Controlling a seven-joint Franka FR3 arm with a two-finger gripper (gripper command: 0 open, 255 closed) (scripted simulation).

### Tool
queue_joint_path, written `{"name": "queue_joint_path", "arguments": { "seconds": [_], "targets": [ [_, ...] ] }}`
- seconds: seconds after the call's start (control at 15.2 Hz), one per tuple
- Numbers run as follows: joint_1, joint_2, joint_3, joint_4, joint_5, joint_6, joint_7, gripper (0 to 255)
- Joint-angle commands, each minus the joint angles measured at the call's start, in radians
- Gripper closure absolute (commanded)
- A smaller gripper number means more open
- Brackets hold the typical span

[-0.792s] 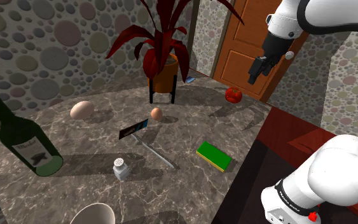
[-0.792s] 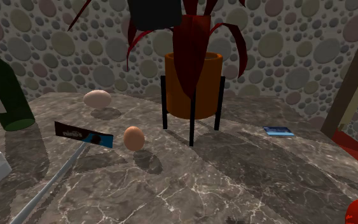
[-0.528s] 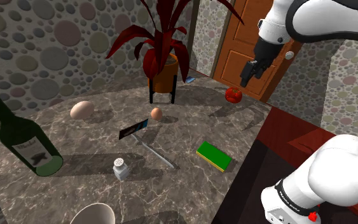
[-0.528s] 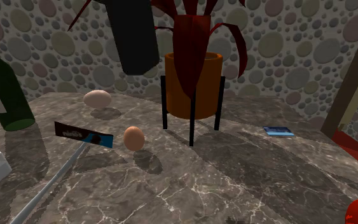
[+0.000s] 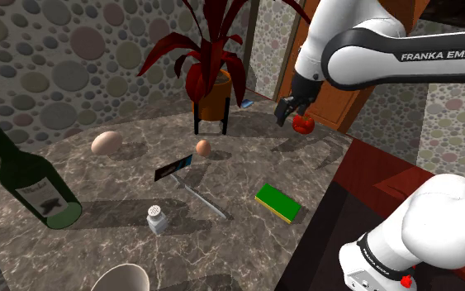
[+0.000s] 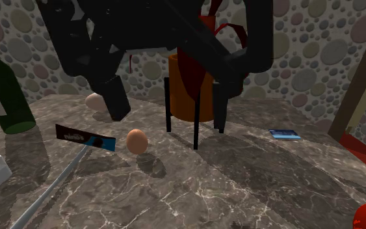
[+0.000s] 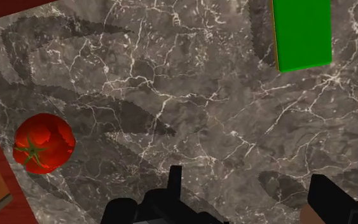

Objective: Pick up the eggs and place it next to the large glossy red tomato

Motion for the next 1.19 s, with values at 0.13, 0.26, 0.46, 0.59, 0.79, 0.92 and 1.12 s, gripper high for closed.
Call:
{"name": "queue_joint_path", "arguments": {
  "seconds": [0.13, 0.26, 0.46, 0.59, 0.79, 0.92, 1.12],
  "targets": [
    [0.006, 0.114, 0.053, 0.011, -0.006, 0.127, 0.084, 0],
    [0.005, 0.178, 0.081, 0.027, -0.018, 0.185, 0.129, 0],
    [0.002, 0.280, 0.121, 0.063, -0.049, 0.264, 0.204, 0],
    [-0.001, 0.351, 0.146, 0.095, -0.080, 0.310, 0.258, 0],
    [-0.003, 0.462, 0.178, 0.155, -0.143, 0.367, 0.347, 0],
    [0.000, 0.538, 0.193, 0.203, -0.195, 0.397, 0.411, 0],
    [0.017, 0.654, 0.201, 0.286, -0.279, 0.427, 0.506, 0]
  ]
}}
